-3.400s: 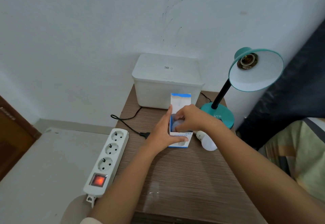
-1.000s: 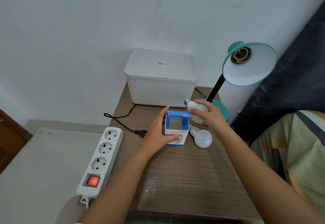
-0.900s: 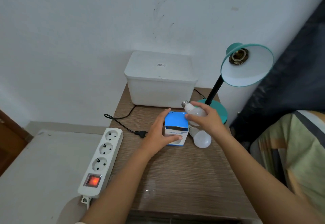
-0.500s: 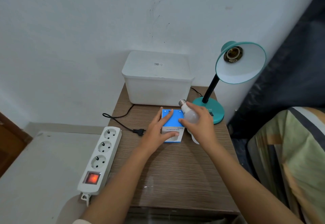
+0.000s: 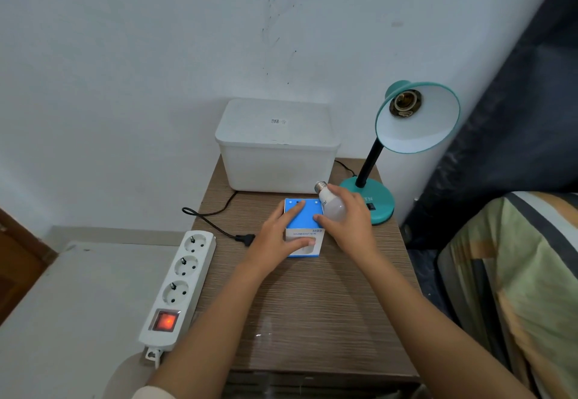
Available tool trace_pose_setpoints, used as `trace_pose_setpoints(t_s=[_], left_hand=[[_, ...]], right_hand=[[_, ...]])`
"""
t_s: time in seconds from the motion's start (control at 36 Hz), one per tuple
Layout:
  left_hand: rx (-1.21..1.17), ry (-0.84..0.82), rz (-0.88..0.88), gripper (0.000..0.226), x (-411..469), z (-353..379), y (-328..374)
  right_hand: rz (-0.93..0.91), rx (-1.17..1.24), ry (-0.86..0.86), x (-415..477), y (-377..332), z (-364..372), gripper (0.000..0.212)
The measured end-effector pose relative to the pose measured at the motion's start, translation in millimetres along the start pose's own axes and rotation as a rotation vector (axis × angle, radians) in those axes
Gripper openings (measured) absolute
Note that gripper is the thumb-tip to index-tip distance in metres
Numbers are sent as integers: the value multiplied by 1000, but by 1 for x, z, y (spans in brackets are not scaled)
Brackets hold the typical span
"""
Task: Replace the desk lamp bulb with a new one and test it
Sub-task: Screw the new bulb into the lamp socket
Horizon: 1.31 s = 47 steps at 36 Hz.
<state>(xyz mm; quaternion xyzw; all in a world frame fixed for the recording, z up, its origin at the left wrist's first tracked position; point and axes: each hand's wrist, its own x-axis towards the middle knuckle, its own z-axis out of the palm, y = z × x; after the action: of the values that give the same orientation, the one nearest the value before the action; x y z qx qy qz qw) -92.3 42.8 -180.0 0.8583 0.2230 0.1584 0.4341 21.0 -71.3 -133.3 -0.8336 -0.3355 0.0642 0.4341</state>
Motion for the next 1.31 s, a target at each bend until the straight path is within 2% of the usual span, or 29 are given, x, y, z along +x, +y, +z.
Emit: trace_pose_setpoints(t_s=[0.31, 0.44, 0.58, 0.69, 0.78, 0.86, 1.06, 1.22, 1.31], left_hand=[[-30, -48, -18, 80, -1, -7, 10], [-14, -19, -18, 81, -9, -10, 20], [-2, 120, 122, 66, -6, -19, 51], [-50, 79, 257, 59, 19, -26, 99], [-54, 3, 322, 65, 45, -25, 135], [-24, -35, 356, 82, 72, -21, 156], [-40, -132, 425, 112, 117, -7, 167], [12, -72, 588, 112, 134, 3, 168], [16, -47, 633, 107, 138, 3, 167]], right_hand=[[43, 70, -2, -9, -5, -7, 56], [118, 187, 85, -14, -11, -23, 56], [87, 248, 185, -21, -22, -69, 54], [46, 258, 266, -12, -32, -108, 52], [51, 262, 279, 5, -35, -128, 53], [46, 275, 258, 24, -35, -139, 53], [36, 292, 284, 58, -32, -138, 52], [62, 354, 365, 76, -36, -128, 47], [110, 333, 341, 81, -39, -128, 52]])
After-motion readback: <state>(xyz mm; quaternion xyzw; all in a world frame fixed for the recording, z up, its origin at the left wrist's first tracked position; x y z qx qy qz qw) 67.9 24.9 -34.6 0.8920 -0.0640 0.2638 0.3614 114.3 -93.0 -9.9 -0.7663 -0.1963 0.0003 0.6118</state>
